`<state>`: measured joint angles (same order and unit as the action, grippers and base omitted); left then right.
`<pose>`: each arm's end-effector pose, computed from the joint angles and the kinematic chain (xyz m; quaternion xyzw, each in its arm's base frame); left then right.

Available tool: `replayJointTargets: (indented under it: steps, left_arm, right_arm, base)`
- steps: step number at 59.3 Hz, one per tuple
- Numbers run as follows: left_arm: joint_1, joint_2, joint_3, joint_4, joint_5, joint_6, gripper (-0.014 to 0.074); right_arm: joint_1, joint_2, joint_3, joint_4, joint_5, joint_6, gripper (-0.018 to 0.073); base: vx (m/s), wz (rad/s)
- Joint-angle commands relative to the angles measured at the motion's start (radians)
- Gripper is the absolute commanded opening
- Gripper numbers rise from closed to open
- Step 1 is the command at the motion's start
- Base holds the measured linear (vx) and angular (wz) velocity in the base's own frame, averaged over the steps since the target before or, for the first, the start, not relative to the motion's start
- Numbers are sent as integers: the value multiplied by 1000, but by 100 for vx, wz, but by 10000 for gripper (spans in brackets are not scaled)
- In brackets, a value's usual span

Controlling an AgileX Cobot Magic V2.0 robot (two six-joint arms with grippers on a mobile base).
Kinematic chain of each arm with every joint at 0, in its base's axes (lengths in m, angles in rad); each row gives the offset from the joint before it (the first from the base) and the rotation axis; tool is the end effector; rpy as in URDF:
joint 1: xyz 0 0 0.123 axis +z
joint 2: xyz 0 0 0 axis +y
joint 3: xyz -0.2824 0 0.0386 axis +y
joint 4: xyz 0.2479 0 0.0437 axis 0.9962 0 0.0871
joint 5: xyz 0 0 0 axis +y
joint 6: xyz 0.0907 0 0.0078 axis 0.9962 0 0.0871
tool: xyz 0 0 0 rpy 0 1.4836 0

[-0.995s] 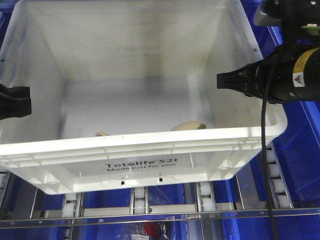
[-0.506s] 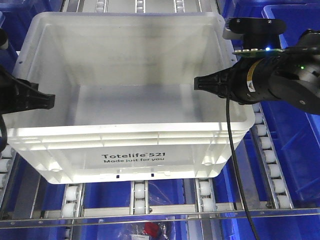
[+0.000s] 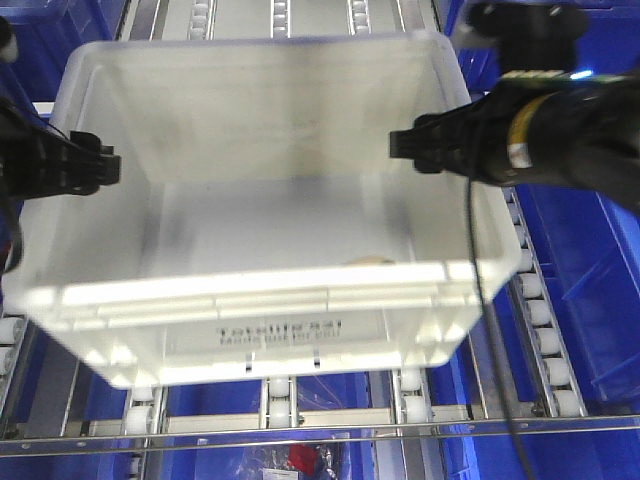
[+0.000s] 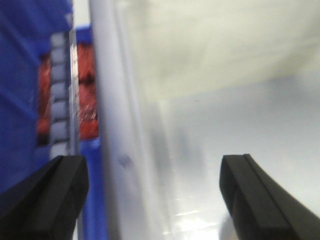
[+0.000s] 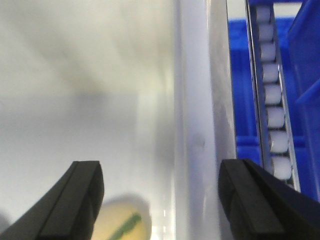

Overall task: Place moving items into box and shelve
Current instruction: 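Lower the crate onto the rollers and open both grippers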

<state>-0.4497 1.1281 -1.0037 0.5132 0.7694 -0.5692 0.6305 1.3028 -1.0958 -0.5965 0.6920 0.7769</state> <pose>0.2193 -0.0713 0.3497 0.0495 0.9021 0.0265 0.4279 0.2436 0.1374 0.3412 -0.0754 0.8958 0.0324 0.4369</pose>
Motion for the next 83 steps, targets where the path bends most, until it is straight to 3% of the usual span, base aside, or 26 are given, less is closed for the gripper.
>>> replayJointTargets:
  steps: [1, 14, 27, 34, 49, 60, 74, 83]
  left_arm:
    - [-5, -51, -67, -58, 43, 108, 650]
    - [-5, -247, -23, -325, 76, 388, 604]
    - [-5, -485, 65, -475, 119, 528, 563]
    - [-5, -597, 121, -531, 144, 540, 558]
    - [-5, -699, 196, -544, 164, 540, 544]
    - [-5, -698, 218, -544, 179, 540, 415]
    - [-5, -698, 218, -544, 179, 540, 155]
    - [-5, -698, 218, -540, 180, 540, 50]
  right_arm:
    - [1, -95, -40, 49, -25, -150, 536]
    - [1, -237, -27, 286, 84, -510, 536]
    - [1, -461, 195, 337, 64, -594, 536]
    - [1, -595, 273, 343, 80, -636, 536]
    - [1, -764, 321, 399, 171, -723, 536]
    - [0, -782, 321, 464, 247, -769, 504]
    - [0, -782, 321, 498, 266, -777, 246]
    - [0, -782, 321, 499, 266, -777, 48]
  base:
    - [0, 0]
    - [0, 0]
    - [0, 0]
    - [0, 0]
    - [0, 0]
    - [0, 0]
    - [0, 0]
    - [0, 0]
